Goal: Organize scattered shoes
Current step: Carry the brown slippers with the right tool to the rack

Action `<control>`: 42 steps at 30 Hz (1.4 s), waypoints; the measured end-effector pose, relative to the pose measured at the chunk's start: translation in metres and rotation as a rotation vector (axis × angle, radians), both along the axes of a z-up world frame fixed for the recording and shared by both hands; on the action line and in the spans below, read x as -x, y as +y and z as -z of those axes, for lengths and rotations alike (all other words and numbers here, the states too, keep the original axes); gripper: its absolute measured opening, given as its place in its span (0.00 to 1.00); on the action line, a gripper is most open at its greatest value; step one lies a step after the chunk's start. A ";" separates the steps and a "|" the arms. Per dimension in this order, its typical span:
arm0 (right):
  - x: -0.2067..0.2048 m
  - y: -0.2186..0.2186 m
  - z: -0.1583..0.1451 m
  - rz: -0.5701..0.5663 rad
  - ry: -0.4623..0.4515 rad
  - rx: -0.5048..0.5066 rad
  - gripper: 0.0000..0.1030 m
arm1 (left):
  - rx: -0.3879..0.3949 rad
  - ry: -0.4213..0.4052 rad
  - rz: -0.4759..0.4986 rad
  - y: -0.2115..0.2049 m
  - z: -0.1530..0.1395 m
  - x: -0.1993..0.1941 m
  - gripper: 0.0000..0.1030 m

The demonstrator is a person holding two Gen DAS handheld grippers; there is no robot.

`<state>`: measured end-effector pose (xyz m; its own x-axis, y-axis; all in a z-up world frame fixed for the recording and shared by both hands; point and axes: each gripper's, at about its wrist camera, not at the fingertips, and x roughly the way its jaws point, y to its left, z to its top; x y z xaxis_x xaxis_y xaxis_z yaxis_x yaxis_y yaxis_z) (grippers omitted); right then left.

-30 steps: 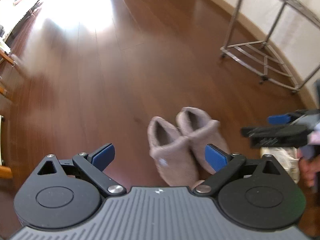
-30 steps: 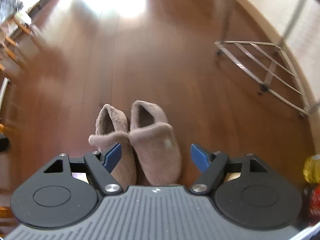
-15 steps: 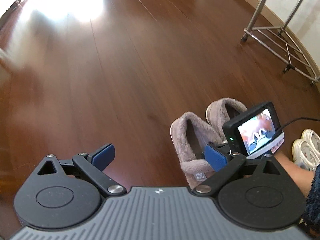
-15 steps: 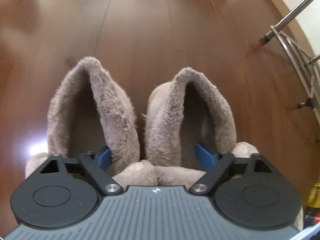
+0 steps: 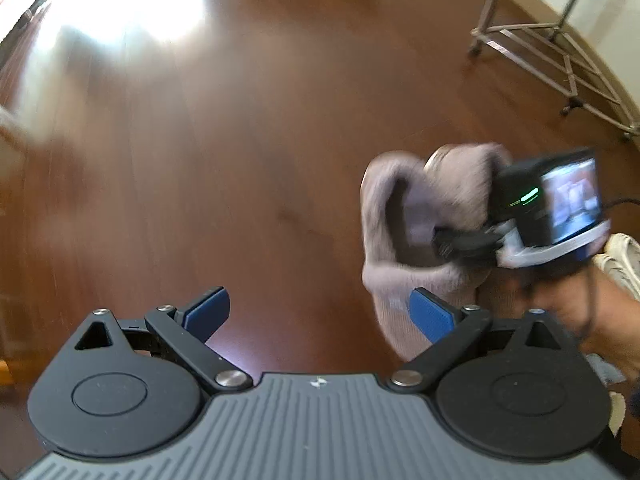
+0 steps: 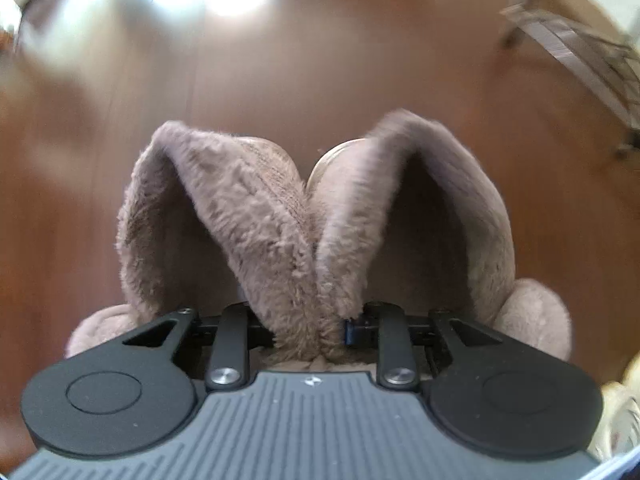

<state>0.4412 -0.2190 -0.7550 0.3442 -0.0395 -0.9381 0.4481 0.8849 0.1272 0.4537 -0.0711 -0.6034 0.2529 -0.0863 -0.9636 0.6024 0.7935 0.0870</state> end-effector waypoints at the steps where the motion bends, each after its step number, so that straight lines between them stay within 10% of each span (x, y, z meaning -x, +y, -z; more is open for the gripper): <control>1: 0.007 -0.015 -0.017 0.048 -0.034 -0.006 0.23 | -0.004 -0.011 0.028 -0.014 -0.009 0.006 0.95; 13: 0.041 -0.242 -0.352 0.329 -0.271 0.102 0.23 | 0.165 -0.221 0.245 -0.184 -0.183 0.026 0.95; 19: -0.021 -0.317 -0.430 0.352 -0.270 0.156 0.24 | 0.320 -0.248 0.328 -0.255 -0.228 -0.023 0.95; 25: -0.140 -0.403 -0.450 0.397 -0.168 0.107 0.24 | 0.357 -0.191 0.440 -0.295 -0.237 -0.085 0.95; 32: -0.230 -0.459 -0.393 0.387 0.004 0.219 0.32 | 0.362 -0.143 0.504 -0.322 -0.225 -0.133 0.95; 38: -0.231 -0.472 -0.404 0.392 -0.117 0.386 0.86 | 0.335 -0.174 0.547 -0.329 -0.216 -0.122 0.95; 42: -0.184 -0.437 -0.415 0.360 -0.261 0.615 0.88 | 0.326 -0.187 0.597 -0.342 -0.214 -0.116 0.93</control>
<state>0.6250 -0.6560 -0.3400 0.4194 -0.6809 -0.6005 0.7455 0.6357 -0.2001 0.5694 -0.4133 -0.3896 0.2311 -0.5388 -0.8101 0.9411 0.3350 0.0457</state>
